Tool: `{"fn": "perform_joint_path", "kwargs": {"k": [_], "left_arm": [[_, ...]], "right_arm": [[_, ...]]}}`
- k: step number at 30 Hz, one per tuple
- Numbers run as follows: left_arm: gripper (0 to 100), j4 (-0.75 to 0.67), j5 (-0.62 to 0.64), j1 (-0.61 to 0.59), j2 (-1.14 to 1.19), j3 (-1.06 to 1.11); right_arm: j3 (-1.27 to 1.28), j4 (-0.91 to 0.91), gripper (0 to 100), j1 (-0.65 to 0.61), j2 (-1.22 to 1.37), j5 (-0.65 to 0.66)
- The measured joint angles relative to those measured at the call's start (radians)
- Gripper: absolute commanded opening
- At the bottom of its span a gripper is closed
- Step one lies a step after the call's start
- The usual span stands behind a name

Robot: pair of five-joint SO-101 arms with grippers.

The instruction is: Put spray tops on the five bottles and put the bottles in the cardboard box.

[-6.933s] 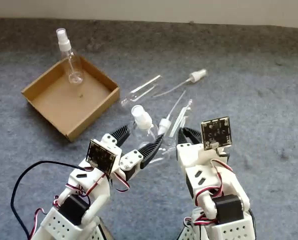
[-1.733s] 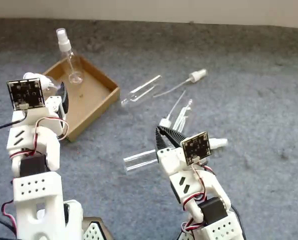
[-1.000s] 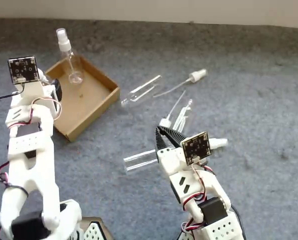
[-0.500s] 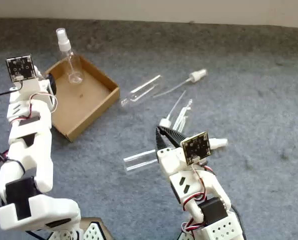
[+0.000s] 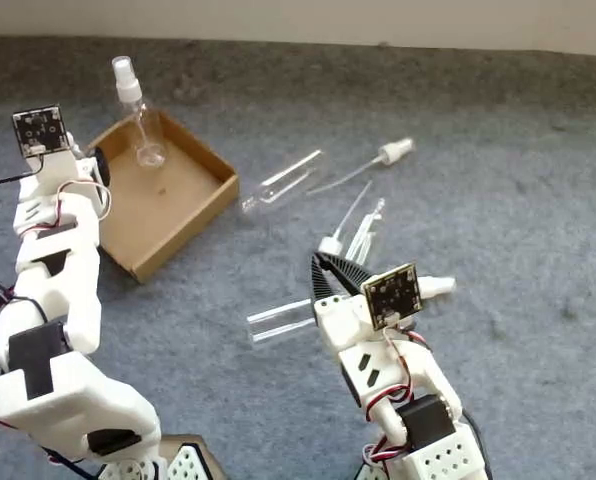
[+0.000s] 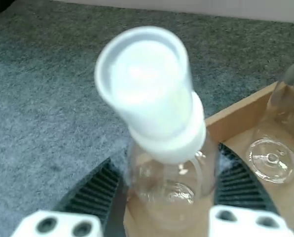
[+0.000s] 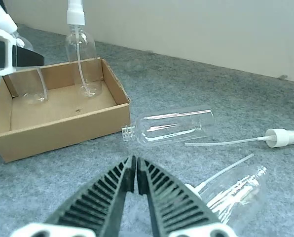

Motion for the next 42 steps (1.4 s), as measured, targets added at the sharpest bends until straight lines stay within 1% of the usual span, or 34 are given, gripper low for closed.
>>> {"fn": "perform_joint_path", "kwargs": {"k": [7, 25, 31, 42], "left_arm": [[9, -0.068, 0.002, -0.020, 0.009, 0.000], [9, -0.072, -0.002, -0.020, 0.009, 0.025], [16, -0.075, -0.002, -0.020, 0.009, 0.038], [17, -0.094, -0.002, -0.025, 0.006, 0.069]], "right_arm": [[0.000, 0.000, 0.4, 0.000, 0.000, 0.000], [0.000, 0.025, 0.4, 0.000, 0.000, 0.000], [0.000, 0.025, 0.4, 0.000, 0.000, 0.000], [0.000, 0.025, 0.4, 0.000, 0.000, 0.000]]}}
